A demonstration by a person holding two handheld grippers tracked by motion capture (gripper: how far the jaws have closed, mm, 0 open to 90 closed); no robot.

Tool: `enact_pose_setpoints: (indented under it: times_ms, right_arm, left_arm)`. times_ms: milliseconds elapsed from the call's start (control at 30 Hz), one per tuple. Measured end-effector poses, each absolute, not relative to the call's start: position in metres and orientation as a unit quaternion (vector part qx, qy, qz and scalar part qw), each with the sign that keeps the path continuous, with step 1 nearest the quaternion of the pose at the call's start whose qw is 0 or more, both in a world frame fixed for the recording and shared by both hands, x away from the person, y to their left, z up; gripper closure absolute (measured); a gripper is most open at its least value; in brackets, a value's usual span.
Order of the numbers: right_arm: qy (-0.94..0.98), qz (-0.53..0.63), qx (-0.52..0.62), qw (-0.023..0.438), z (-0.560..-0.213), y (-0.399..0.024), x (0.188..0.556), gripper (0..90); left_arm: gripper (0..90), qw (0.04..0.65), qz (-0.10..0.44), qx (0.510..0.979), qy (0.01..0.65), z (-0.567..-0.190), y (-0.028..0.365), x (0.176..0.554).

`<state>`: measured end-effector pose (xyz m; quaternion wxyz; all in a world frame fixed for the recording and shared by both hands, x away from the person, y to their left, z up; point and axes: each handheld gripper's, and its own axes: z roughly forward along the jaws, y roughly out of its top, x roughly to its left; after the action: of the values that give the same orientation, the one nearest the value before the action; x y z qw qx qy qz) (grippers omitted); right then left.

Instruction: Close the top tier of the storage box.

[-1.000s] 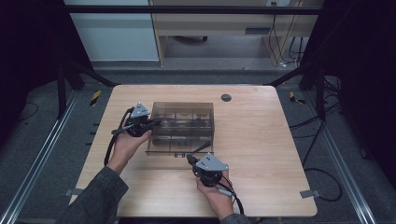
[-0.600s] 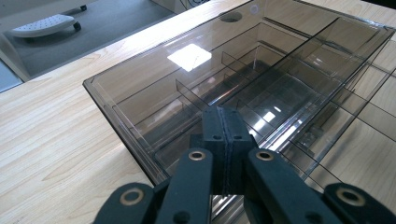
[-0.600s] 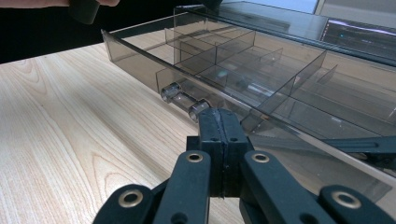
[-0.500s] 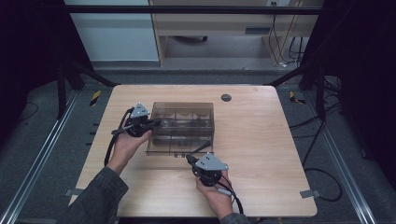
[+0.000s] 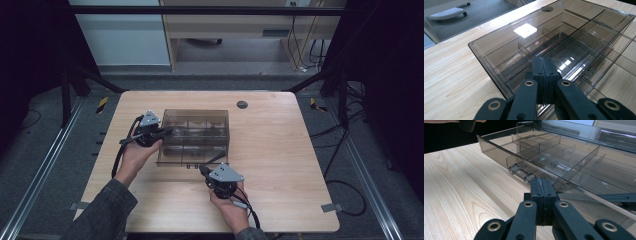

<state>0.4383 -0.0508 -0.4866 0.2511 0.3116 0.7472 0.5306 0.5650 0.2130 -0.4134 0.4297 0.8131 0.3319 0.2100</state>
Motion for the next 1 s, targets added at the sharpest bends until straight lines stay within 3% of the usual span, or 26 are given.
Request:
enact_pose_setpoints:
  times_ms: [1000]
  right_arm:
    - [0.748,0.532,0.310,0.249,-0.4856,-0.0477,0.4392,90.0]
  left_arm:
    - [89.1,0.436,0.203,0.812,0.331,-0.4143,0.2133,0.5648]
